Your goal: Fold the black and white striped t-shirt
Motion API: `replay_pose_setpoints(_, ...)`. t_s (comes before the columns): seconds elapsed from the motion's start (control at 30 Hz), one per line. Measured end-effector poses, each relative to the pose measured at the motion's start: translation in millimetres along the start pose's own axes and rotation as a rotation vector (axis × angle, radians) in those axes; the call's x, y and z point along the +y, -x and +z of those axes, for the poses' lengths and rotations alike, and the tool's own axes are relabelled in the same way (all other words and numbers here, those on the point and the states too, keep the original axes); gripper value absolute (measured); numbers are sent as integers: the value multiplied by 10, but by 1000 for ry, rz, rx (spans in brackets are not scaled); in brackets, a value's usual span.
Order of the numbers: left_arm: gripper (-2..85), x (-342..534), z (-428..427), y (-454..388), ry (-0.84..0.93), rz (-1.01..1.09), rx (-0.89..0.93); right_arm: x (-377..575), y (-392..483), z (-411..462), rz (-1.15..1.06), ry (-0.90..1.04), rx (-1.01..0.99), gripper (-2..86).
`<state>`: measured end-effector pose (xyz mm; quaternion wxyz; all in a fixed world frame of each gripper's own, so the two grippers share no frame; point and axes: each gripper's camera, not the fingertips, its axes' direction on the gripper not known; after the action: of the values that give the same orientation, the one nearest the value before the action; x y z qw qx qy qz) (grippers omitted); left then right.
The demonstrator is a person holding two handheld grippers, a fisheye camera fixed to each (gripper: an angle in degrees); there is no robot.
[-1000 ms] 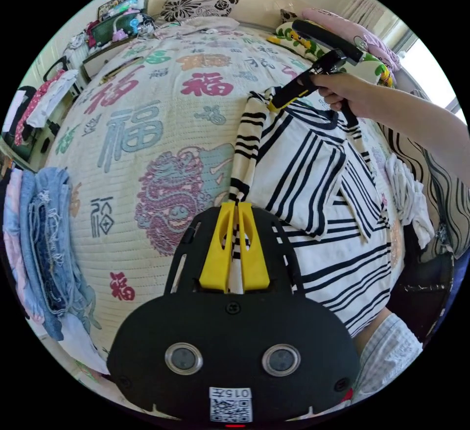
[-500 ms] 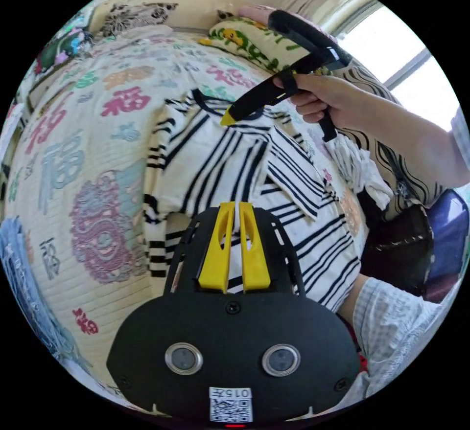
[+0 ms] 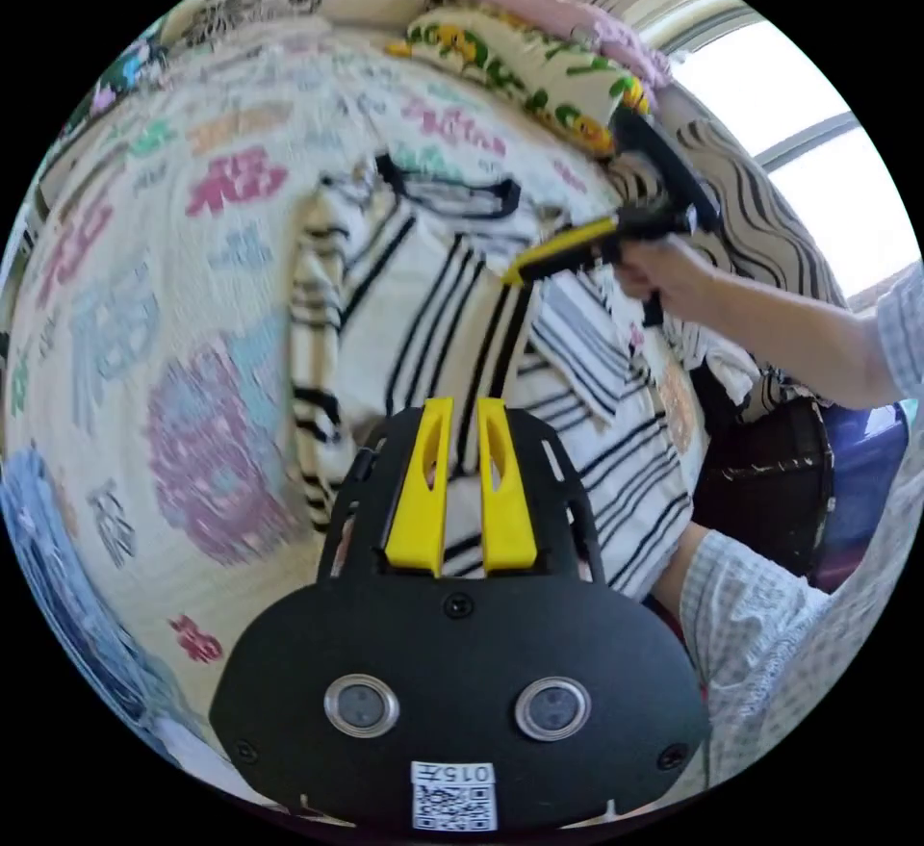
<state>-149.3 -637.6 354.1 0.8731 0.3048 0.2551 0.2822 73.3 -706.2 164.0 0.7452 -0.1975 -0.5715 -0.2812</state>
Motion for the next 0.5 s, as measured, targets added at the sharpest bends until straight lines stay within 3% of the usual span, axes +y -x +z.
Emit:
replay_pose_setpoints(0.1, 94, -661, -135, 218, -79, 88, -69, 123, -276, -376, 52, -84, 54, 70)
replay_pose_setpoints(0.2, 110, -1363, 113, 469, -25, 130, -87, 199, -631, -549, 134, -90, 201, 92)
replay_pose_setpoints(0.3, 115, -1851, 344, 449, 19, 181, -135, 210, -836, -561, 170, -32, 169, 107)
replay_pose_setpoints(0.43, 99, -2045, 784, 341, 248, 233, -119, 275, -819, -369, 146, 116, 122, 92)
replay_pose_setpoints(0.5, 74, -2002, 785, 210, 267, 262, -145, 373, -684, -400, 94, 169, 147, 41)
